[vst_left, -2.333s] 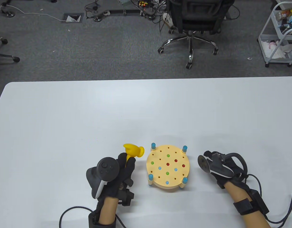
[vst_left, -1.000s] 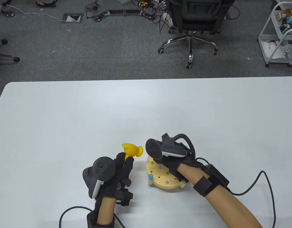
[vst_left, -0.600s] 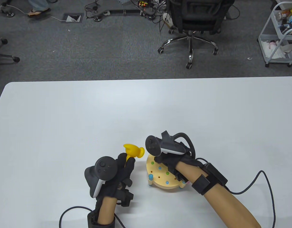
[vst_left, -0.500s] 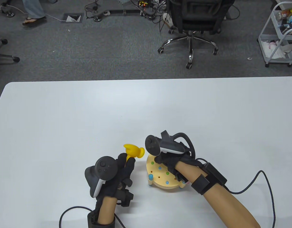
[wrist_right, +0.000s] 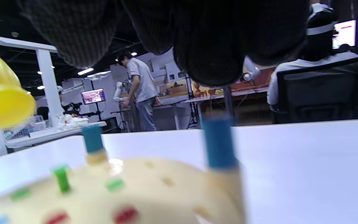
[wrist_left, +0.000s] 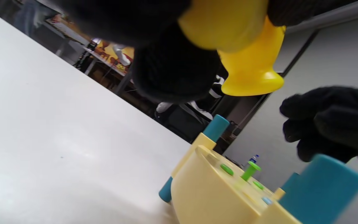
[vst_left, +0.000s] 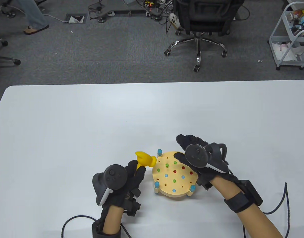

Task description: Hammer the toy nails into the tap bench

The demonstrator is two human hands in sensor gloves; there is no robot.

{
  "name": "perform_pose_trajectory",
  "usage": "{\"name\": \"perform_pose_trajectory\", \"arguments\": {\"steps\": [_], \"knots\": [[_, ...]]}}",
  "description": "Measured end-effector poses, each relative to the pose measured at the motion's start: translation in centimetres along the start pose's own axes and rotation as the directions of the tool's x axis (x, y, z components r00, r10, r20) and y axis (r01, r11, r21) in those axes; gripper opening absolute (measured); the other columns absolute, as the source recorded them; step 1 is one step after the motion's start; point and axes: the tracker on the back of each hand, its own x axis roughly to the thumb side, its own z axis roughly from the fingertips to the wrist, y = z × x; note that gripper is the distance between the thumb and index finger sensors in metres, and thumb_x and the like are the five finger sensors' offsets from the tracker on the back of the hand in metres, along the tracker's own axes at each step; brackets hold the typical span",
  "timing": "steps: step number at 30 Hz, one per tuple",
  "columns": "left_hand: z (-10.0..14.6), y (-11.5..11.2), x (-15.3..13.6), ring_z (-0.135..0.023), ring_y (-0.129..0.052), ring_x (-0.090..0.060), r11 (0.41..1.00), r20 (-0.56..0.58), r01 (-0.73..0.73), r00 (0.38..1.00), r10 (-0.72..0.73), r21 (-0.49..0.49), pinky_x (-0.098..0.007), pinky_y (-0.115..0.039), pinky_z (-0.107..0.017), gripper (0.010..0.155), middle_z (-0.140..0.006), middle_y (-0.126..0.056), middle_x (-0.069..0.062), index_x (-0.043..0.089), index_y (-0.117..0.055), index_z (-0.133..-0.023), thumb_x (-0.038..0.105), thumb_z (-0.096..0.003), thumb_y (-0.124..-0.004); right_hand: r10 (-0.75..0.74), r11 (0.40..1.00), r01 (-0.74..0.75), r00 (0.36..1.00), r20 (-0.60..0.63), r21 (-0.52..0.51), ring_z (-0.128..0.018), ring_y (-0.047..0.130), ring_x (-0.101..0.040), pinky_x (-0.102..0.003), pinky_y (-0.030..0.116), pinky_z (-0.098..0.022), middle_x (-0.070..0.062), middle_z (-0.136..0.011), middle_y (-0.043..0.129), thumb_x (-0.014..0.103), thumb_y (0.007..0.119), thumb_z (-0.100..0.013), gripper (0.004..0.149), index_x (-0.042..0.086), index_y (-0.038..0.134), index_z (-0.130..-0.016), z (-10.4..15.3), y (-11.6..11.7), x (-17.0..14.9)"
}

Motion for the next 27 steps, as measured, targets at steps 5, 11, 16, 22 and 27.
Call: {"name": "perform_pose_trajectory", "arguments": {"steps": [5, 11, 16, 22, 27], "knots": [[-0.1, -1.2, 1.1, -0.005, -0.093, -0.019, 0.994, 0.069, 0.111, 0.992, -0.11, -0.01, -0.035, -0.08, -0.009, 0.062, -0.043, -0.103, -0.013, 0.018, -0.079, -0.085, 0.058, -0.0397, -0.065, -0.119, 0.992, 0.122, 0.99, -0.07, 0.039, -0.071, 0.09, -0.028, -0.044, 0.079, -0.05, -0.019, -0.094, 0.074, 0.049, 0.073, -0.04, 0.075, 0.012, 0.057, -0.103, 0.8, 4.2, -3.2], [-0.3, -2.0, 1.3, -0.006, -0.093, -0.019, 0.982, 0.077, 0.185, 0.98, -0.181, -0.047, -0.035, -0.08, -0.01, 0.062, -0.044, -0.103, -0.013, 0.019, -0.079, -0.086, 0.058, -0.0395, -0.065, -0.252, 0.967, 0.254, 0.962, -0.104, 0.008, -0.059, 0.096, -0.025, -0.041, 0.082, -0.045, -0.013, -0.083, 0.085, 0.043, 0.072, -0.043, 0.054, 0.018, 0.071, -0.091, 0.4, 6.0, -4.3], [-0.1, -1.9, 2.0, -0.006, -0.093, -0.019, 0.967, 0.088, 0.253, 0.964, -0.25, -0.023, -0.035, -0.08, -0.011, 0.062, -0.045, -0.103, -0.013, 0.019, -0.079, -0.086, 0.059, -0.0394, -0.066, -0.301, 0.954, 0.3, 0.95, -0.086, -0.019, -0.057, 0.096, -0.025, -0.041, 0.081, -0.045, -0.012, -0.082, 0.084, 0.044, 0.071, -0.043, 0.051, 0.021, 0.07, -0.089, 0.7, 6.9, -4.8], [-1.0, -2.0, 4.5, -0.009, -0.094, -0.02, 0.907, 0.131, 0.406, 0.899, -0.418, 0.11, -0.036, -0.081, -0.012, 0.062, -0.046, -0.103, -0.012, 0.02, -0.078, -0.086, 0.059, -0.039, -0.065, -0.32, 0.947, 0.318, 0.944, -0.075, -0.037, -0.057, 0.095, -0.026, -0.041, 0.081, -0.046, -0.011, -0.083, 0.083, 0.044, 0.069, -0.044, 0.05, 0.022, 0.068, -0.089, 0.9, 7.4, -4.9], [-2.2, -3.4, 7.7, -0.007, -0.094, -0.016, 0.704, 0.117, 0.703, 0.711, -0.693, -0.101, -0.033, -0.082, -0.012, 0.061, -0.046, -0.103, -0.008, 0.025, -0.075, -0.085, 0.06, -0.0382, -0.06, -0.327, 0.945, 0.325, 0.942, -0.074, -0.032, -0.057, 0.095, -0.027, -0.042, 0.08, -0.046, -0.011, -0.083, 0.083, 0.045, 0.068, -0.044, 0.05, 0.022, 0.066, -0.089, 1.0, 7.5, -4.9]]}}
